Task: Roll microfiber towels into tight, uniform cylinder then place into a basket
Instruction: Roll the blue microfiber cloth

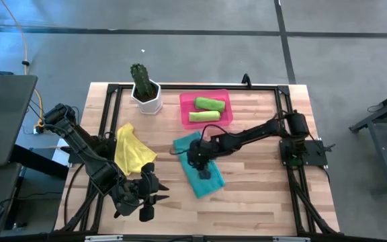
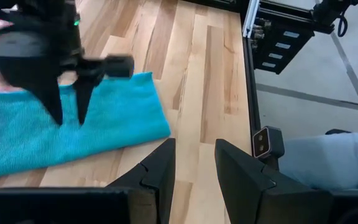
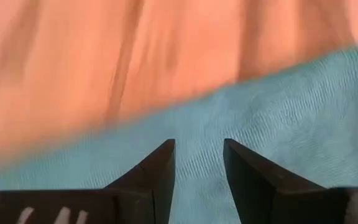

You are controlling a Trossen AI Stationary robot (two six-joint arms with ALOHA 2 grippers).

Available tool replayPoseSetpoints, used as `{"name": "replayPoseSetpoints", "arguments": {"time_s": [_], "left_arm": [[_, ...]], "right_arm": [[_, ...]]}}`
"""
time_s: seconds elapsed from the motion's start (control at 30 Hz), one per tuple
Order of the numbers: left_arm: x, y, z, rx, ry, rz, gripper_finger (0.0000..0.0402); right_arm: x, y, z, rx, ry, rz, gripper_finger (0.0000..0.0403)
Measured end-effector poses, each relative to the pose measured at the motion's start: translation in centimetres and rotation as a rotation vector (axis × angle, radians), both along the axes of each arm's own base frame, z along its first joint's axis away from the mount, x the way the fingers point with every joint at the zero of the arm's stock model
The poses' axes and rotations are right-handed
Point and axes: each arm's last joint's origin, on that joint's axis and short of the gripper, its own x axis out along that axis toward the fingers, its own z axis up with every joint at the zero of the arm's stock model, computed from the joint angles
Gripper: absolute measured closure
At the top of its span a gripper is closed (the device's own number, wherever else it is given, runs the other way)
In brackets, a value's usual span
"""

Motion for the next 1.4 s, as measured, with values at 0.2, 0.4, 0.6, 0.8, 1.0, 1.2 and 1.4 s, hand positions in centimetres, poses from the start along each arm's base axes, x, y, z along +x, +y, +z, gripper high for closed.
{"name": "replayPoseSetpoints", "arguments": {"time_s": [0.2, 0.4, 0.6, 0.8, 1.0, 1.2, 1.4], "left_arm": [[-0.1, 0.1, -0.7, 0.003, 0.010, 0.001, 0.0300], [-0.2, 0.2, -1.3, 0.001, 0.026, 0.007, 0.0300], [-0.2, 0.1, -1.3, -0.001, 0.025, 0.006, 0.0300], [-0.2, 0.1, -1.3, -0.001, 0.025, 0.006, 0.0300], [-0.2, 0.1, -1.3, -0.001, 0.025, 0.006, 0.0300], [-0.2, 0.2, -1.3, 0.005, 0.027, 0.003, 0.0300], [-0.1, 0.3, -1.3, 0.057, 0.028, -0.031, 0.0300]], "right_arm": [[-1.4, 0.1, -1.1, -0.237, 0.081, 0.410, 0.0274], [-2.0, 0.0, -2.3, -0.260, 0.074, 0.468, 0.0274], [-1.6, 0.1, -3.1, -0.069, 0.119, 0.136, 0.0274], [-1.2, 0.2, -4.4, 0.172, 0.203, -0.280, 0.0274], [-0.9, 0.6, -3.3, 0.227, 0.179, -0.361, 0.0274], [-1.8, 0.7, 1.3, 0.186, 0.183, -0.270, 0.0274], [-3.5, 1.2, 4.8, 0.141, 0.133, -0.177, 0.0274]]}}
